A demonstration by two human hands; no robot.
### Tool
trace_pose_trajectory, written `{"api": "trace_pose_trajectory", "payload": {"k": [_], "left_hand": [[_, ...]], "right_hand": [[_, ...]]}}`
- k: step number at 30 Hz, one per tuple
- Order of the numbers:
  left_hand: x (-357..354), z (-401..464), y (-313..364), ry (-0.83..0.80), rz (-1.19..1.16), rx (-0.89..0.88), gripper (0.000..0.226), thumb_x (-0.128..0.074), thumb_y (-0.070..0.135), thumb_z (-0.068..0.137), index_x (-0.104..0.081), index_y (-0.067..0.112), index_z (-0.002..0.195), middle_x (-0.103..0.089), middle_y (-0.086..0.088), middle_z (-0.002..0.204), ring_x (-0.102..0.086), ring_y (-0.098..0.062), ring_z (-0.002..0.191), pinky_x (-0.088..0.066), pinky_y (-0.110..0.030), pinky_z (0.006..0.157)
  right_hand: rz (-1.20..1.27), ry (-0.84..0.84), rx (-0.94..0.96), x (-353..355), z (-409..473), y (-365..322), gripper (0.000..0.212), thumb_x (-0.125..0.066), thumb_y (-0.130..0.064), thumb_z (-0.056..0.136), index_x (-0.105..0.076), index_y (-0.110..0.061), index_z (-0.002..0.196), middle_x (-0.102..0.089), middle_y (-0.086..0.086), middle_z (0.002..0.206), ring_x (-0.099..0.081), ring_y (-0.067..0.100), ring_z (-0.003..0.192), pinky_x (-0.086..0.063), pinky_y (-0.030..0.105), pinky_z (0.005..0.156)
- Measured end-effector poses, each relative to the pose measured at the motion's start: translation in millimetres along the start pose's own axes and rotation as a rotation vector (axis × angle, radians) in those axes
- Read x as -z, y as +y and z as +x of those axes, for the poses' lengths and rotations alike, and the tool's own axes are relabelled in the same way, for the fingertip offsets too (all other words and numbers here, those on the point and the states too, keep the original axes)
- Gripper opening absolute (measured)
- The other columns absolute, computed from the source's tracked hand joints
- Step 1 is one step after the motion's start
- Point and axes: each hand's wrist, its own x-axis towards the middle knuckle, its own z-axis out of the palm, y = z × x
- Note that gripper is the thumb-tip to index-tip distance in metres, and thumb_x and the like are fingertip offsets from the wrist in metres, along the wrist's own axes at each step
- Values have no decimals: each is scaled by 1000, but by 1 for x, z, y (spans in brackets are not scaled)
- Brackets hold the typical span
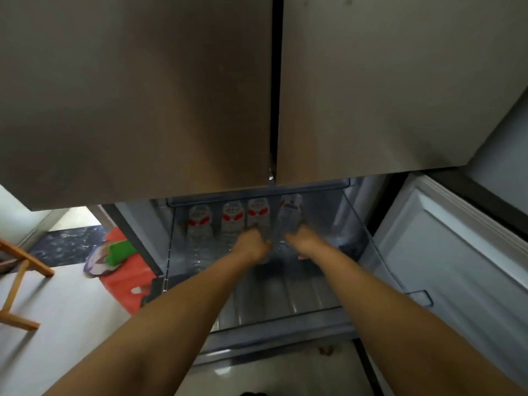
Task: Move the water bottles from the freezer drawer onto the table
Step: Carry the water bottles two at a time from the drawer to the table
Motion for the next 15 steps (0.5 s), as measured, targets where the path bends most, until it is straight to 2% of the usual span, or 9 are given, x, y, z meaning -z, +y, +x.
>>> {"api": "trace_pose_trajectory", "payload": {"k": [2, 4, 7, 10, 13, 15], "left_hand": [[-2, 18, 0, -2, 33, -6, 38, -40, 22, 99, -54, 0, 127, -56, -22, 131, -54, -33, 120, -41, -35, 101], [-7, 31, -1, -2, 72, 13, 46, -36, 27, 102, -38, 3, 141, -41, -21, 145, -41, -33, 133, -29, -35, 112], [-23, 41, -4, -31, 208, 18, 61, -33, 34, 102, -8, 10, 152, -7, -19, 159, -12, -40, 145, -15, -44, 117], [-30, 38, -4, -8, 245, 33, 52, -36, 26, 102, -21, 11, 150, -22, -21, 155, -26, -34, 142, -29, -40, 112], [-28, 33, 0, 11, 237, -1, 56, -38, 25, 101, -16, 10, 150, -23, -22, 154, -29, -33, 141, -29, -39, 112], [-29, 27, 3, -14, 255, -3, 62, -42, 23, 99, -11, 9, 151, -21, -22, 154, -31, -33, 139, -30, -40, 112]], "right_hand": [[-57, 32, -8, -4, 24, -4, 45, -37, -27, 103, -41, -5, 142, -46, 20, 144, -48, 36, 128, -39, 38, 106], [-76, 63, -21, -9, 42, -6, 53, -36, -31, 103, -26, -7, 149, -34, 18, 152, -39, 33, 136, -30, 36, 113], [-6, 14, -113, -19, 56, -3, 53, -40, -29, 103, -25, -9, 149, -36, 17, 150, -42, 35, 133, -38, 40, 106], [24, -38, -144, -19, 58, 1, 56, -45, -28, 101, -24, -11, 149, -40, 16, 146, -49, 37, 126, -48, 42, 91], [34, -21, -109, -12, 53, 6, 67, -53, -17, 96, -16, -9, 151, -42, 17, 144, -56, 37, 120, -54, 41, 81], [48, -76, -221, -10, 46, 8, 60, -58, -21, 95, -30, -6, 146, -49, 19, 138, -58, 37, 116, -55, 41, 82]]}}
